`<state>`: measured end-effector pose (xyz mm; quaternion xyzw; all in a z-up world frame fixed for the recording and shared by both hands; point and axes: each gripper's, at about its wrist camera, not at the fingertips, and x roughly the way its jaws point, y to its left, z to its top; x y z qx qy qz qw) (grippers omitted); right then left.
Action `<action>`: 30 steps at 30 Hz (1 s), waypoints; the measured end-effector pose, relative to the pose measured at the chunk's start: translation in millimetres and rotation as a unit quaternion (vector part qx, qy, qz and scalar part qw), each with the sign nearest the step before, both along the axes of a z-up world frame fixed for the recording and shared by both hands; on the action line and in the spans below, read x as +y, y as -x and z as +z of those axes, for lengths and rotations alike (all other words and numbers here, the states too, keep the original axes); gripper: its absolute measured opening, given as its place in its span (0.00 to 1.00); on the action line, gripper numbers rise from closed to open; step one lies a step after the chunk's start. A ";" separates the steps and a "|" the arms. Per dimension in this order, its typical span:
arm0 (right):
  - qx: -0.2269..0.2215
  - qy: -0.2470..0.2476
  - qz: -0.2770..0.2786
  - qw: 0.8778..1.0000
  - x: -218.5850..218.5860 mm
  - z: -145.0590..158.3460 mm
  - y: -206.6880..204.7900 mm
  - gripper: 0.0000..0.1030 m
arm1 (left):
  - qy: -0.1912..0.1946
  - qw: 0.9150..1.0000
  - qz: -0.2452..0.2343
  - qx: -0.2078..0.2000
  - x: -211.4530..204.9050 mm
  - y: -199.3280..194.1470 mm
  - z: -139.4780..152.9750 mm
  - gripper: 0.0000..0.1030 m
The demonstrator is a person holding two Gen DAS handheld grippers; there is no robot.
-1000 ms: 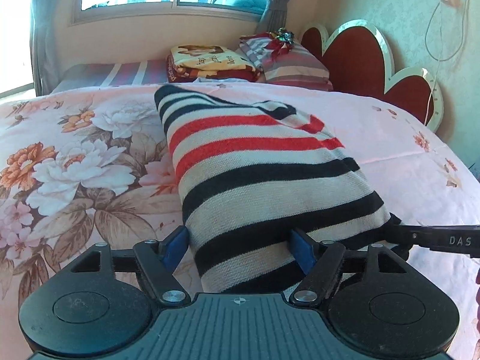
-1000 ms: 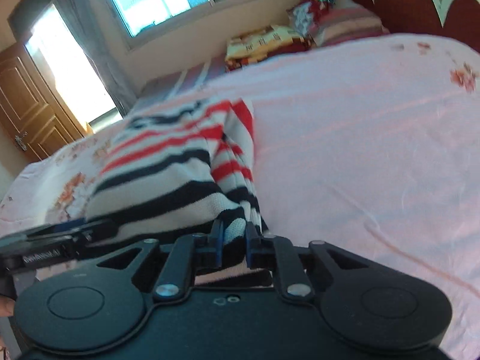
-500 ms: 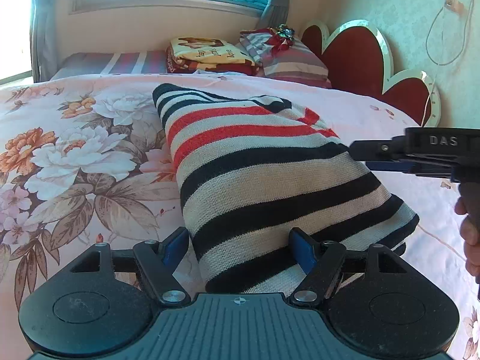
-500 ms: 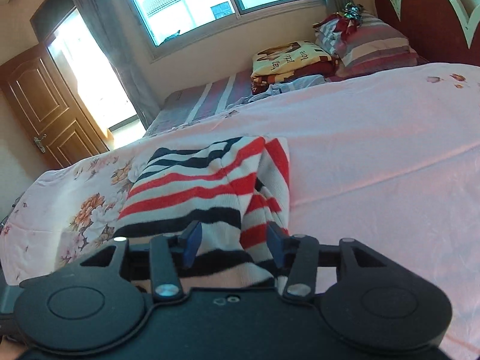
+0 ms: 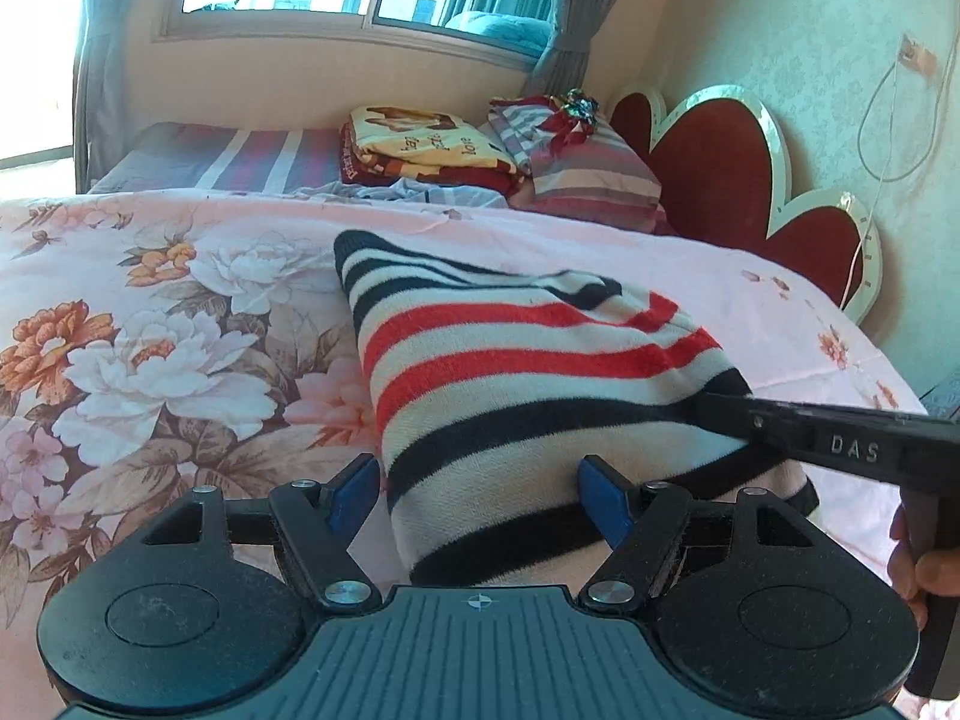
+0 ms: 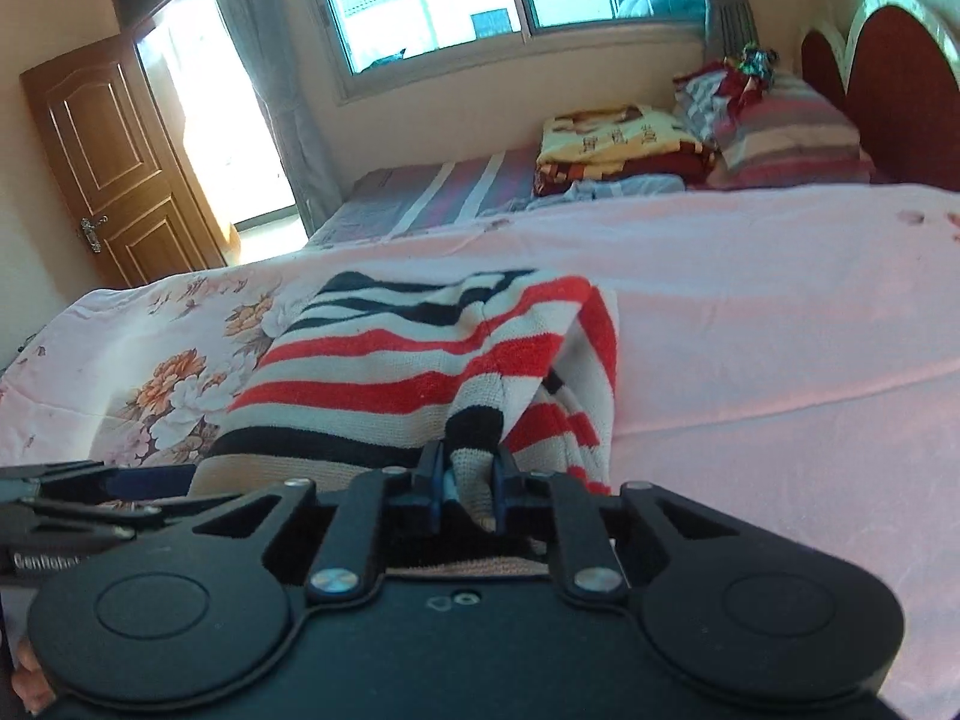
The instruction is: Fold small clothes
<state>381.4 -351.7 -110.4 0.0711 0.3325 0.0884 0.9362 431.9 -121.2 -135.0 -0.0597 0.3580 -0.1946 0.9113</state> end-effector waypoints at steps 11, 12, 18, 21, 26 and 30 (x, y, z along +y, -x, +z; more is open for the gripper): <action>0.020 0.011 -0.034 0.999 -9.8 -11.0 -15.5 0.24 | 0.013 0.999 0.026 0.031 -5.7 -18.7 -19.3 0.86; 0.011 0.007 -0.041 0.999 -12.4 -6.0 -13.2 0.24 | 0.013 0.999 0.029 0.024 -4.0 -18.0 -14.6 0.86; -0.026 0.034 -0.034 0.999 -4.4 12.4 -36.9 0.24 | 0.014 0.998 0.059 0.003 -5.9 -48.3 1.7 0.86; -0.029 0.039 -0.026 0.999 6.4 10.4 -60.4 0.24 | 0.012 0.997 0.065 0.041 -13.6 -81.8 -9.6 0.86; -0.021 0.069 -0.023 0.997 19.2 -4.9 -97.5 0.23 | 0.004 0.996 0.072 0.058 -27.1 -108.6 -31.2 0.86; -0.011 0.106 -0.028 0.994 12.8 -37.5 -113.3 0.25 | -0.014 0.996 0.061 0.067 -38.1 -121.7 -37.8 0.86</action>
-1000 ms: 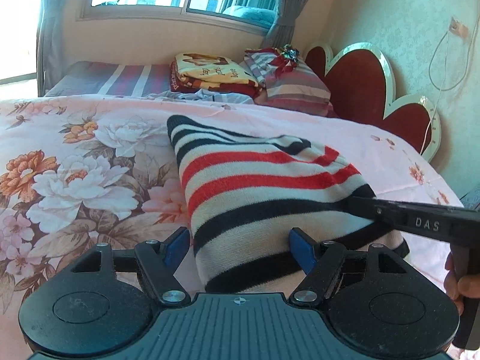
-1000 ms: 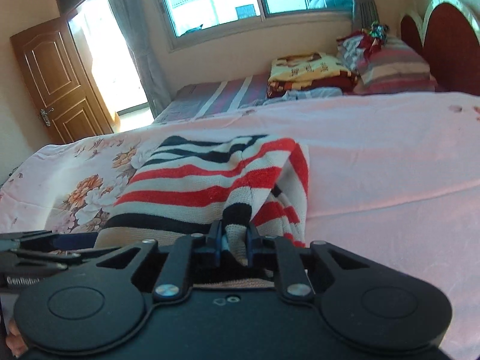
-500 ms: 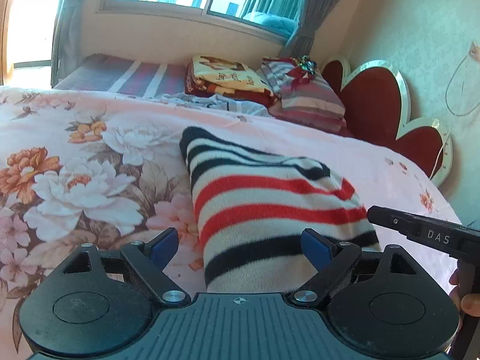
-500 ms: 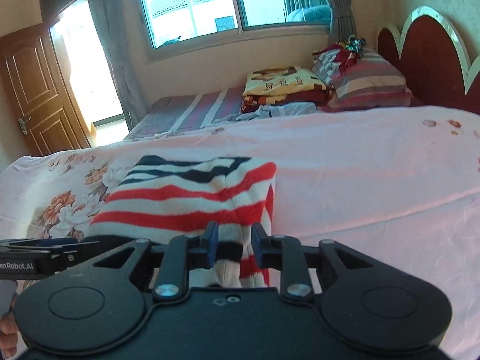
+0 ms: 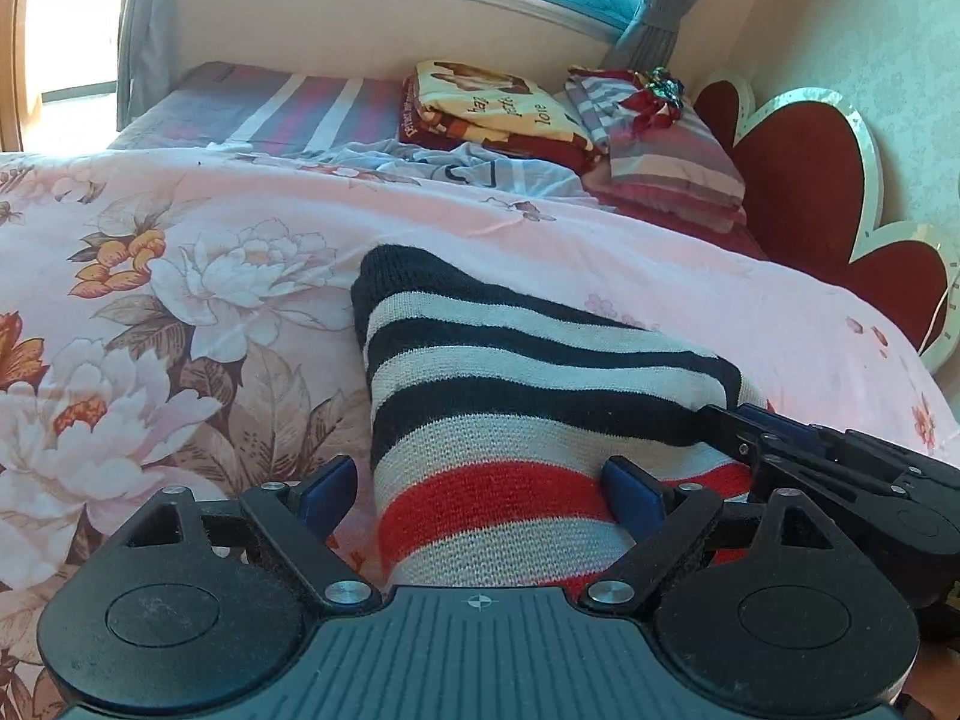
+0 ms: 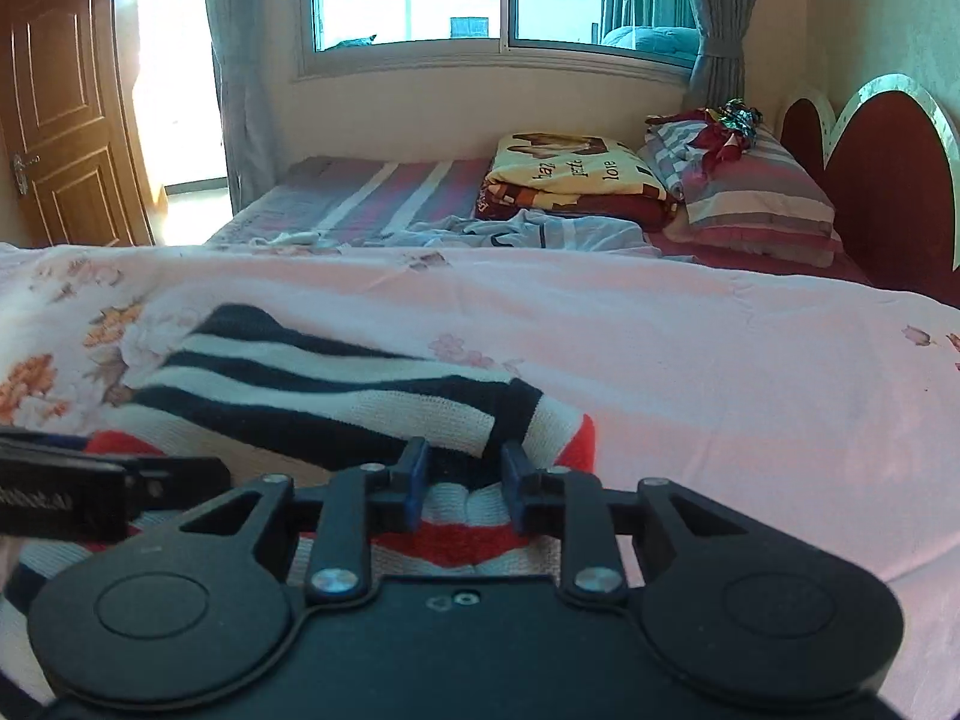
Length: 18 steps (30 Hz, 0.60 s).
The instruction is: Fold small clothes
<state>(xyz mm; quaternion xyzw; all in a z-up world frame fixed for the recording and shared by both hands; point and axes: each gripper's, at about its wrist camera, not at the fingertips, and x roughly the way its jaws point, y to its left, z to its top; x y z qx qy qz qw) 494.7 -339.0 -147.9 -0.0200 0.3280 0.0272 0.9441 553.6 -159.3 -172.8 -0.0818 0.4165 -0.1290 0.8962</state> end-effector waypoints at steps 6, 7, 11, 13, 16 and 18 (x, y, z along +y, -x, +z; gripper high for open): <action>-0.019 -0.027 -0.013 0.999 -9.2 -7.6 5.1 0.25 | -0.006 1.000 0.004 0.001 -1.9 -3.8 -7.3 0.92; -0.021 -0.035 -0.017 0.999 -10.8 -8.7 6.2 0.25 | -0.009 1.000 0.004 -0.001 -3.0 -3.9 -8.4 0.93; -0.024 -0.048 -0.028 0.998 -13.9 -7.1 8.1 0.25 | -0.012 1.000 0.004 -0.004 -2.3 -1.8 -8.6 0.94; -0.024 -0.045 -0.027 0.998 -13.5 -7.0 9.0 0.25 | -0.023 1.000 0.002 -0.011 -4.7 0.8 -6.4 0.94; -0.022 -0.038 -0.026 0.999 -11.3 -4.8 9.1 0.26 | -0.037 0.999 0.003 -0.019 -6.0 7.5 -1.3 0.94; -0.015 -0.038 -0.024 0.999 -11.2 -1.4 6.7 0.28 | -0.044 0.999 0.004 -0.027 -4.6 14.7 3.7 0.94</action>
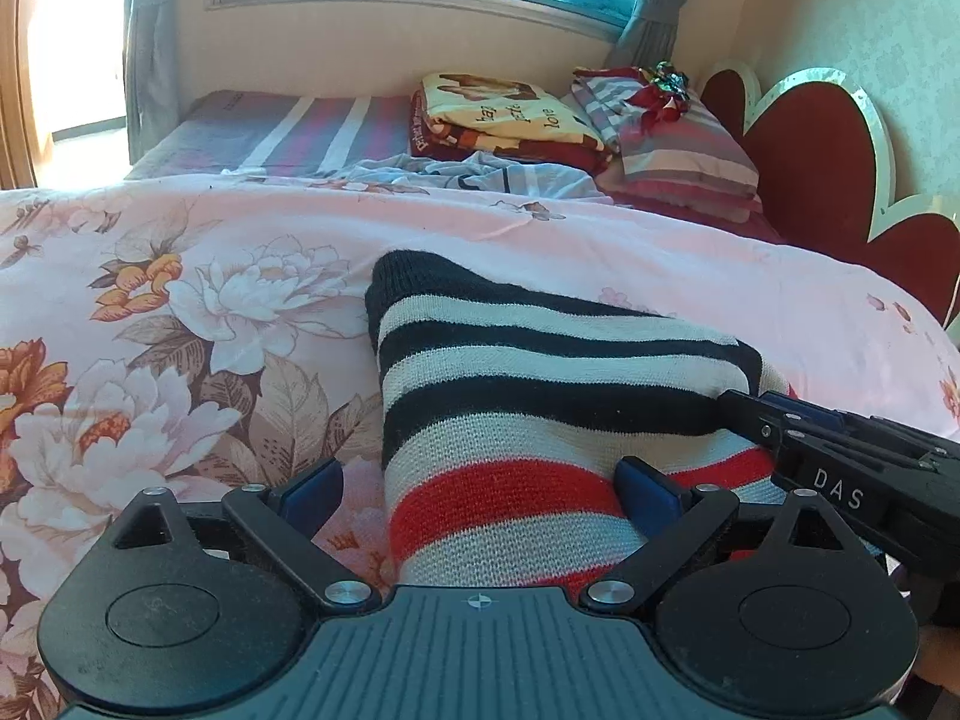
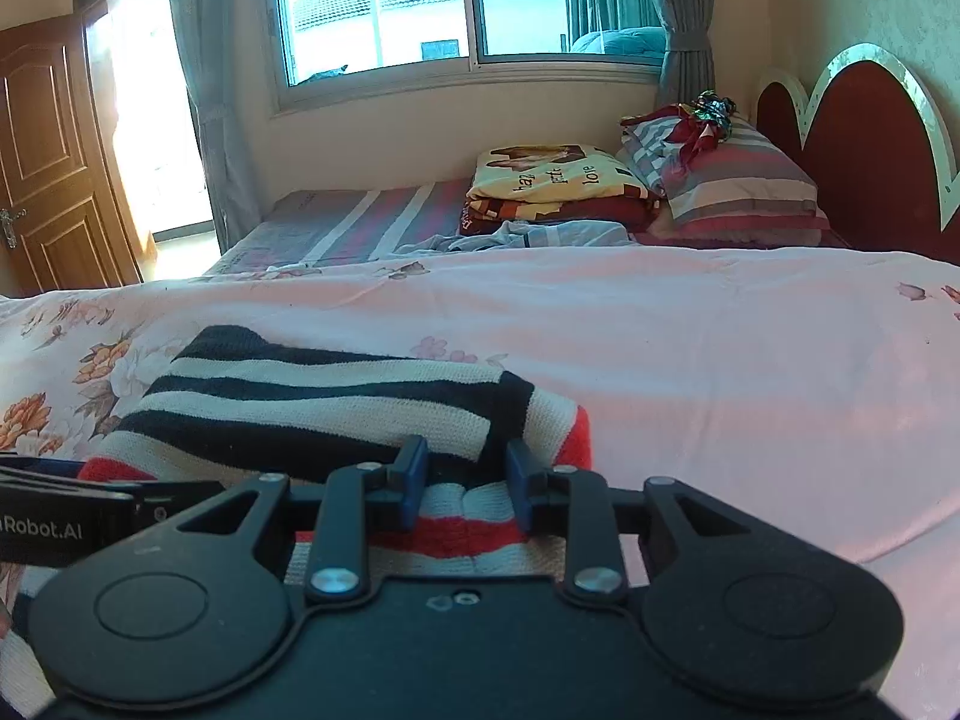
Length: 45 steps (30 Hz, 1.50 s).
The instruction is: Fold small clothes
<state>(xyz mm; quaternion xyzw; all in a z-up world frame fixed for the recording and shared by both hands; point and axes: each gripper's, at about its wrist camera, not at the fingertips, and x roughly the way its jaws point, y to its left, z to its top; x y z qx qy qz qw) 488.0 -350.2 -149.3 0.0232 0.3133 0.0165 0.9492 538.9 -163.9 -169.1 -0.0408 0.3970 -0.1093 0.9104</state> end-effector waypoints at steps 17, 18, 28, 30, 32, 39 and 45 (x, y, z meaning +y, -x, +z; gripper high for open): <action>0.006 0.046 0.038 0.998 14.2 13.9 83.8 0.32 | 0.012 0.999 -0.025 -0.016 5.3 81.6 6.4 0.94; 0.004 0.069 0.036 0.997 16.9 6.4 83.1 0.33 | 0.012 0.999 -0.027 -0.015 3.3 80.2 3.1 0.94; 0.039 -0.023 0.004 0.999 -6.9 12.3 74.1 0.37 | 0.019 1.000 -0.017 -0.003 8.1 91.9 16.5 1.00; 0.024 -0.037 0.000 0.999 -9.9 24.0 89.8 0.36 | 0.013 0.999 -0.029 -0.014 12.4 105.6 22.4 1.00; 0.008 -0.031 0.013 0.999 -8.4 35.9 108.8 0.36 | 0.004 0.999 -0.035 -0.026 16.7 119.7 25.5 1.00; 0.014 -0.010 0.047 0.999 8.1 30.8 153.3 0.30 | 0.002 0.999 -0.037 0.032 20.8 135.5 -4.9 1.00; 0.029 0.040 0.049 0.998 15.6 -5.1 161.1 0.28 | -0.017 0.999 -0.036 0.020 11.8 140.6 -17.3 1.00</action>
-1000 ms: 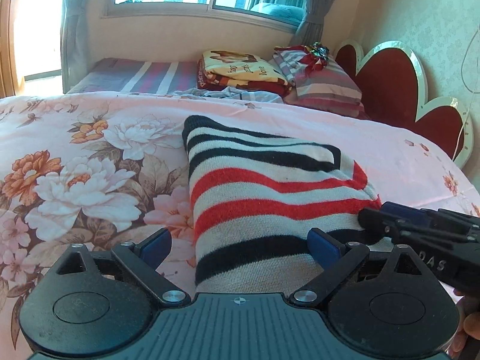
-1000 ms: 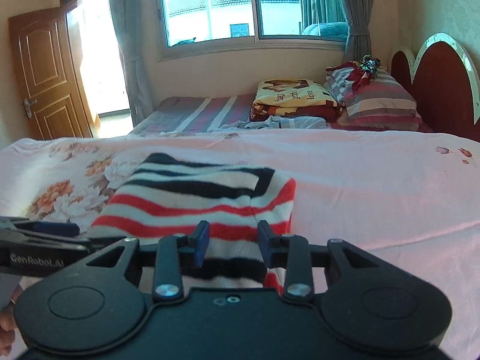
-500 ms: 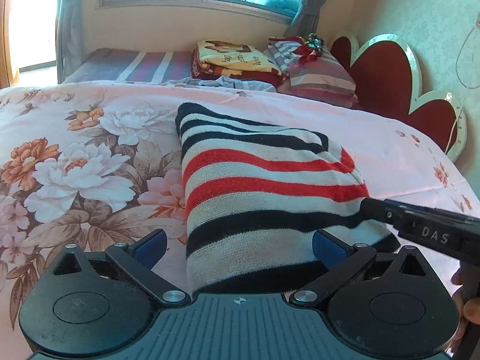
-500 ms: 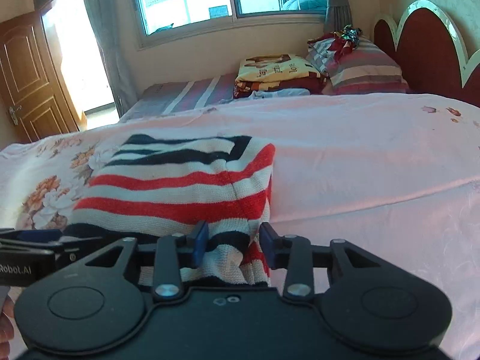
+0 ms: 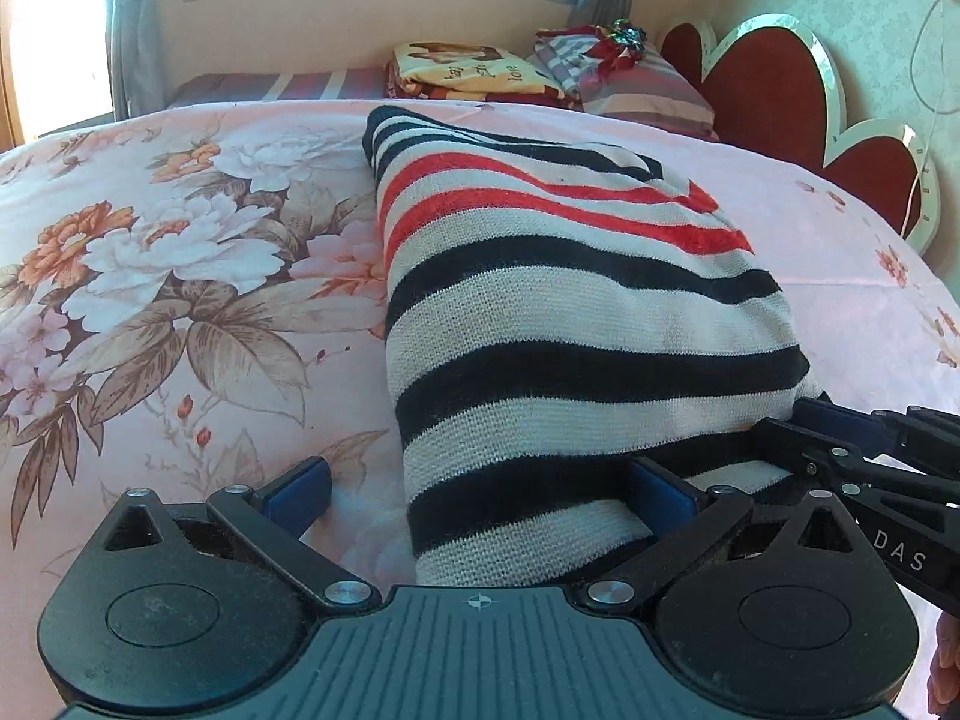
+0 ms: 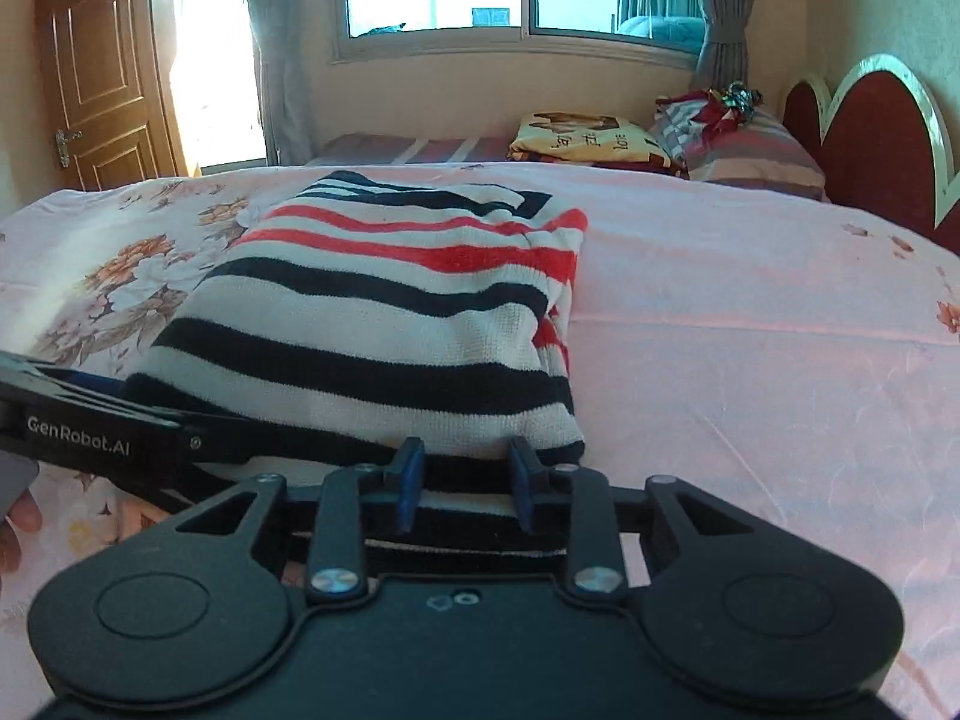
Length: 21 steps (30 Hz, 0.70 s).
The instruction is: Fold small clothes
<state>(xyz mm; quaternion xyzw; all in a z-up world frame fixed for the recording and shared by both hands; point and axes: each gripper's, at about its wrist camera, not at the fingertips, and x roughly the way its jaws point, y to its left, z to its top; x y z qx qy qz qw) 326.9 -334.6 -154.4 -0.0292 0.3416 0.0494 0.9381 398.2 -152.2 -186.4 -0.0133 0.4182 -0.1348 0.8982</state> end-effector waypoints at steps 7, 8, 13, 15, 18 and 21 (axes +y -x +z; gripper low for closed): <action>-0.007 -0.011 -0.010 1.000 -1.3 -0.3 2.7 0.29 | -0.004 1.000 0.000 0.000 -1.2 -0.3 1.2 1.00; -0.006 -0.013 -0.011 1.000 -2.0 0.0 1.7 0.29 | -0.005 1.000 0.000 0.000 -1.5 0.1 1.3 1.00; 0.003 -0.018 -0.006 1.000 -3.0 3.3 1.8 0.31 | -0.009 1.000 0.000 0.004 -1.9 -0.6 5.7 1.00; 0.013 -0.033 -0.002 0.999 -8.2 6.9 -1.0 0.31 | -0.011 1.000 0.001 0.003 -2.5 -0.3 8.8 1.00; 0.024 -0.059 -0.004 0.998 -16.1 15.8 -2.9 0.30 | -0.012 1.000 -0.003 -0.007 -3.3 1.7 17.2 1.00; 0.016 -0.065 -0.006 0.998 -18.9 26.3 -2.3 0.31 | -0.005 1.000 -0.004 -0.026 -2.3 2.2 32.2 1.00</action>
